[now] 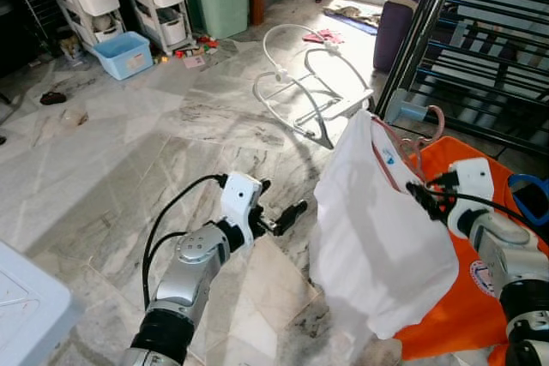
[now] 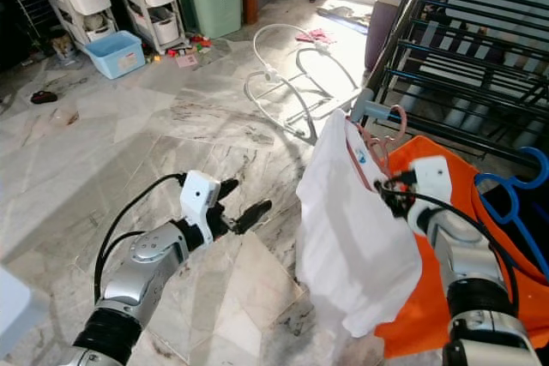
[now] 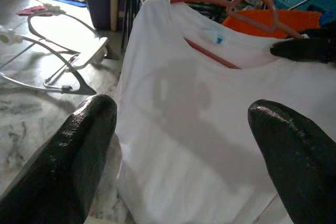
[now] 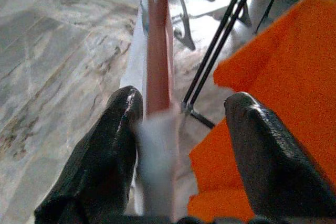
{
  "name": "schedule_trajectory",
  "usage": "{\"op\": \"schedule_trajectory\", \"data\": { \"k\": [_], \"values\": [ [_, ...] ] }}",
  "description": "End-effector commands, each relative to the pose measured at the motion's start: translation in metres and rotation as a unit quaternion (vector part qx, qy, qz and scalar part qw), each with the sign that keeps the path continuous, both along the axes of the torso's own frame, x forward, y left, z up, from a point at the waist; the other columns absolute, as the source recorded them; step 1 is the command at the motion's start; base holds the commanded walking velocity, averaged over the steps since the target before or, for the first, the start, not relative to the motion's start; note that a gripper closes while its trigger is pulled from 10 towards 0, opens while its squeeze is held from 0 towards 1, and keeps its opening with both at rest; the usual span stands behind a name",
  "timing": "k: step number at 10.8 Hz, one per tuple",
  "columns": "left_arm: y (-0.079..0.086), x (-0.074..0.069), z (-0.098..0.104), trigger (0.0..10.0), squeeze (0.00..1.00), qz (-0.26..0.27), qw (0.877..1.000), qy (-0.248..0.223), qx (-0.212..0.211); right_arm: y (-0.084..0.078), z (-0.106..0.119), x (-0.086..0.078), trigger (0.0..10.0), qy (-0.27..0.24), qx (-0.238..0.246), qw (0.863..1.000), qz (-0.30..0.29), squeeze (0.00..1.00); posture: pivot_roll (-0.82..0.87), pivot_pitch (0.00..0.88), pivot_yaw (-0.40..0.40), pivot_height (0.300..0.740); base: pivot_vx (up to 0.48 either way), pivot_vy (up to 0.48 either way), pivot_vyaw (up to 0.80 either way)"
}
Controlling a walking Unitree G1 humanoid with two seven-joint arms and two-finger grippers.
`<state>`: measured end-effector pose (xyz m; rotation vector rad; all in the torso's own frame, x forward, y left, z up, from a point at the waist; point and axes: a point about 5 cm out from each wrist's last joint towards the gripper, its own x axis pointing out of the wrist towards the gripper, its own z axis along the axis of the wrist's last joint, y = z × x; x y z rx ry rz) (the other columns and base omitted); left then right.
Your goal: Hang hanger
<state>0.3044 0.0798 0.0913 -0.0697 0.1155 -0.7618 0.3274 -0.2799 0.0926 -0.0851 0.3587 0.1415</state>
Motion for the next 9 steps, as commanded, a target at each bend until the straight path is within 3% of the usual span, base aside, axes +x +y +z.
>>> {"op": "schedule_trajectory", "data": {
  "k": [1, 9],
  "values": [
    [0.0009, -0.0033, -0.0059, 10.0, 0.0, 0.004, 1.0, 0.006, 0.009, -0.0044, 0.0021, 0.0006, 0.0, -0.002, -0.001, 1.0, 0.003, 0.0, 0.12, 0.076, -0.05, 0.74, 0.0, 0.0, 0.0],
    [-0.003, -0.0013, -0.0051, 10.0, 0.0, 0.0, 1.0, 0.002, 0.013, -0.011, 0.0007, -0.004, 0.0, -0.037, -0.014, 0.999, -0.017, 0.0, 0.11, 0.067, -0.042, 0.74, 0.0, 0.0, 0.0]
  ]
}}
